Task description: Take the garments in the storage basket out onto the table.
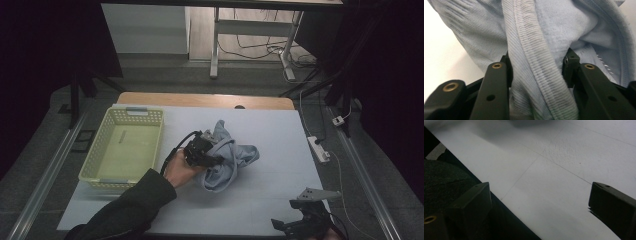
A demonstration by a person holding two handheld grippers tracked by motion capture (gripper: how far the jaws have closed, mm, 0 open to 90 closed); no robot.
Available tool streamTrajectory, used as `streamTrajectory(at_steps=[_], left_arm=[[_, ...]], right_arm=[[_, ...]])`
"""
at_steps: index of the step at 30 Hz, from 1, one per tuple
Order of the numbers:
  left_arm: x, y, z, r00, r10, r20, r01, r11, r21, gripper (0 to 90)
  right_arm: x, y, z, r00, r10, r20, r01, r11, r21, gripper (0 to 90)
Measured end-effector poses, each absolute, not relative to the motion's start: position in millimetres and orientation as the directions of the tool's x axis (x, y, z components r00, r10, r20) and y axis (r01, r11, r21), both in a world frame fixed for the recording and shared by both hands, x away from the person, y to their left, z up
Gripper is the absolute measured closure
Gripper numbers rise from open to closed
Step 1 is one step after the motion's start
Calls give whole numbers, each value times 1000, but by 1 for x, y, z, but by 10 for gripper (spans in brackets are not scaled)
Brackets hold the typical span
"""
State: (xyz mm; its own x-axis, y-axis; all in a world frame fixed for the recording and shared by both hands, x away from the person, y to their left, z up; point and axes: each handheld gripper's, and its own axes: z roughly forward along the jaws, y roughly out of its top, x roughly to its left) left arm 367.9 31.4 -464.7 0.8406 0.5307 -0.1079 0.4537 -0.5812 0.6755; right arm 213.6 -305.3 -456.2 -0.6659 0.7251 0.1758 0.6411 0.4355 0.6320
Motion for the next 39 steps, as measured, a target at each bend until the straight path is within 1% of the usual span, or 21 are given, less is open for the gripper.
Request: streamTrajectory(at_steps=[3,8,11,12,15,21,25,32,35,37,38,39], left_arm=[[370,29,-473,840,532,-108,462,-596,657,598],[370,26,-481,844,523,-115,462,-601,652,586],[370,24,-486,856,507,-101,447,-628,637,579],[370,23,-489,861,498,-108,446,-634,632,571],[370,19,-498,875,470,-113,433,-659,615,528],[365,10,-506,889,452,-73,398,-685,610,474],[368,12,-508,888,448,-101,411,-676,611,441],[370,14,-506,890,439,-123,416,-671,614,381],[370,14,-504,888,436,-146,426,-658,621,322],[371,15,-502,890,428,-157,426,-657,622,306],[372,16,-501,889,426,-168,430,-650,626,265],[372,16,-500,888,424,-176,433,-647,627,253]], right_arm=[[213,-305,-456,-666,726,175,641,436,632,40],[213,-305,-456,-666,725,176,641,434,633,39],[213,-305,-456,-666,726,175,640,435,633,40],[213,-305,-456,-666,726,175,640,435,633,40],[213,-305,-456,-667,725,175,640,436,633,39],[213,-305,-456,-667,725,174,640,438,632,40],[213,-305,-456,-668,724,172,639,440,631,40],[213,-305,-456,-668,724,171,639,440,630,41],[213,-305,-456,-669,723,173,639,440,631,41],[213,-305,-456,-669,723,173,639,440,631,41],[213,-305,-456,-669,723,172,639,441,630,41],[213,-305,-456,-669,723,172,639,442,630,41]])
